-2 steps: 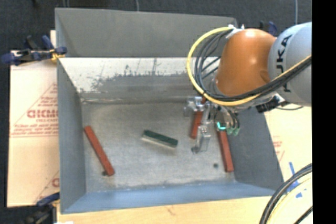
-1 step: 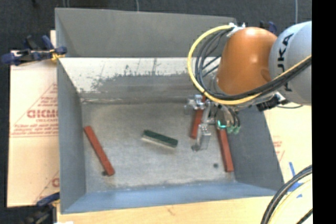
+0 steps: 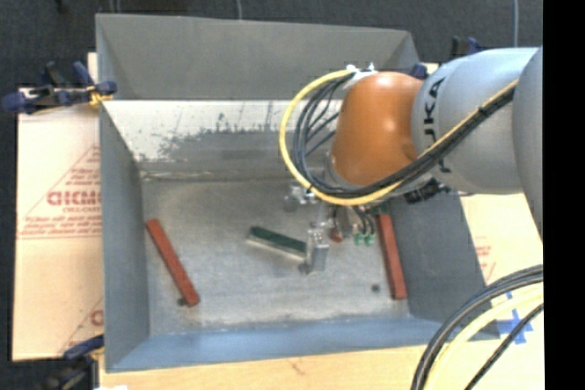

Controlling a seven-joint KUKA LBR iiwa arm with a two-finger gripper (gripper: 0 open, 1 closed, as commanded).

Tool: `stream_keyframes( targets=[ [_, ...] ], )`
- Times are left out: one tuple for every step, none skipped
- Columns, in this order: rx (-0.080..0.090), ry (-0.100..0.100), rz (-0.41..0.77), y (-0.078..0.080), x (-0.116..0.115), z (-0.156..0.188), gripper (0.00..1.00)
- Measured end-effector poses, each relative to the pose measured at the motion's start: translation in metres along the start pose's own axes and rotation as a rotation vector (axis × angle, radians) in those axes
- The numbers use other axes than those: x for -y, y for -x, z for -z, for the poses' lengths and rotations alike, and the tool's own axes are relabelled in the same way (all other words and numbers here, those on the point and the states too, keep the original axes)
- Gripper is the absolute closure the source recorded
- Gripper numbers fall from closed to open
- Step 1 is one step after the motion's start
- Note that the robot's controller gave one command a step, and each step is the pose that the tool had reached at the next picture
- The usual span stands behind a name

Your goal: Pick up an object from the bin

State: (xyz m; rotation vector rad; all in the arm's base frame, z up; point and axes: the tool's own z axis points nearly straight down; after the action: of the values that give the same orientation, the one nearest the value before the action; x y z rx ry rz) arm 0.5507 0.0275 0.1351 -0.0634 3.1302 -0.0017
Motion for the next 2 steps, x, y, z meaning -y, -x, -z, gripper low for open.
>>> stream_keyframes(
  targets=[
    [-0.005,0.001,0.103,0.0361,0.0231,-0.0635,1.00],
    [-0.005,0.001,0.103,0.0361,0.0230,-0.0635,1.00]
  ],
)
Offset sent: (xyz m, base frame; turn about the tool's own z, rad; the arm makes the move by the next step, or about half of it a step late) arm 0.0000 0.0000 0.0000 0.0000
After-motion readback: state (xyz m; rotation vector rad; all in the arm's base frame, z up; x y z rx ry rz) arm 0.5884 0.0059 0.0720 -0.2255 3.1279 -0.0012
